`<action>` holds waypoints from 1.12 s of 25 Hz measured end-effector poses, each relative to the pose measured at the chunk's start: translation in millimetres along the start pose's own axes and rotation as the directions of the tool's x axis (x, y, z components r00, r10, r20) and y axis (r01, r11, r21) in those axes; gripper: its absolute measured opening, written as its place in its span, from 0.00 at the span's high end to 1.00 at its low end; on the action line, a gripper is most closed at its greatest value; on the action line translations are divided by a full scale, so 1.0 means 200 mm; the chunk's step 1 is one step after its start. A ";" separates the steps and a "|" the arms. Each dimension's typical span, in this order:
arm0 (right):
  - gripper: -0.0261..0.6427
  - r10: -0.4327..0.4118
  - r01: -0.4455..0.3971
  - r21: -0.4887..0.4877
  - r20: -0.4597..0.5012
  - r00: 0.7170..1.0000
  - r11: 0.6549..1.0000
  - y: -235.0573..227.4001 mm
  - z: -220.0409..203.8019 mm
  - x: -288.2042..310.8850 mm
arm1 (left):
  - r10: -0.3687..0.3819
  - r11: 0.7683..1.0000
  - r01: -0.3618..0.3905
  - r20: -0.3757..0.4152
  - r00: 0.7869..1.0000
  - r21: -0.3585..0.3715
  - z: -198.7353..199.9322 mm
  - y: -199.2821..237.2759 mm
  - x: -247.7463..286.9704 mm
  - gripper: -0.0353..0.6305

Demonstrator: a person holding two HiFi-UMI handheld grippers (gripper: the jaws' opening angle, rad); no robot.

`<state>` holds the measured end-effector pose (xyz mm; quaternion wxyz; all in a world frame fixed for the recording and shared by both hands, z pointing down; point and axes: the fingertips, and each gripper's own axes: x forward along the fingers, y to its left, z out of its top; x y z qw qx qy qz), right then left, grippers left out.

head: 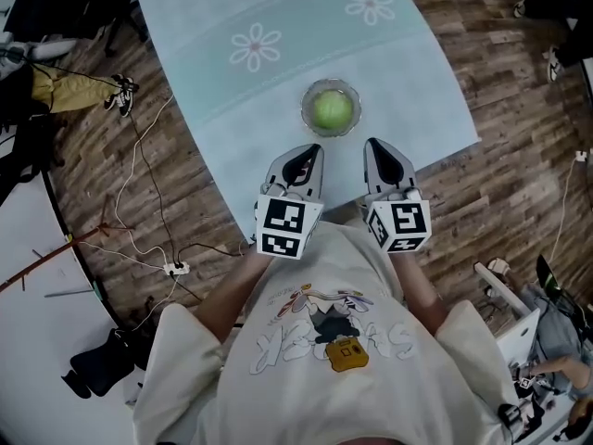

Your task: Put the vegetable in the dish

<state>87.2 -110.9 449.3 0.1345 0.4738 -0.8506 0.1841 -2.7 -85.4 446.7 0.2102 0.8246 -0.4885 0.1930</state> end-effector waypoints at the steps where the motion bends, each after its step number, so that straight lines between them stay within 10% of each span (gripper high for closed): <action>1: 0.93 0.006 -0.006 -0.002 0.002 1.000 1.000 0.02 0.01 -0.01 | 0.003 1.000 -0.003 0.008 1.000 -0.005 0.00 0.00 -0.02 0.94; 28: 0.93 0.046 -0.045 -0.026 0.002 0.999 0.999 0.19 0.01 -0.13 | 0.053 0.997 -0.050 0.061 0.997 -0.057 -0.04 -0.06 -0.21 0.94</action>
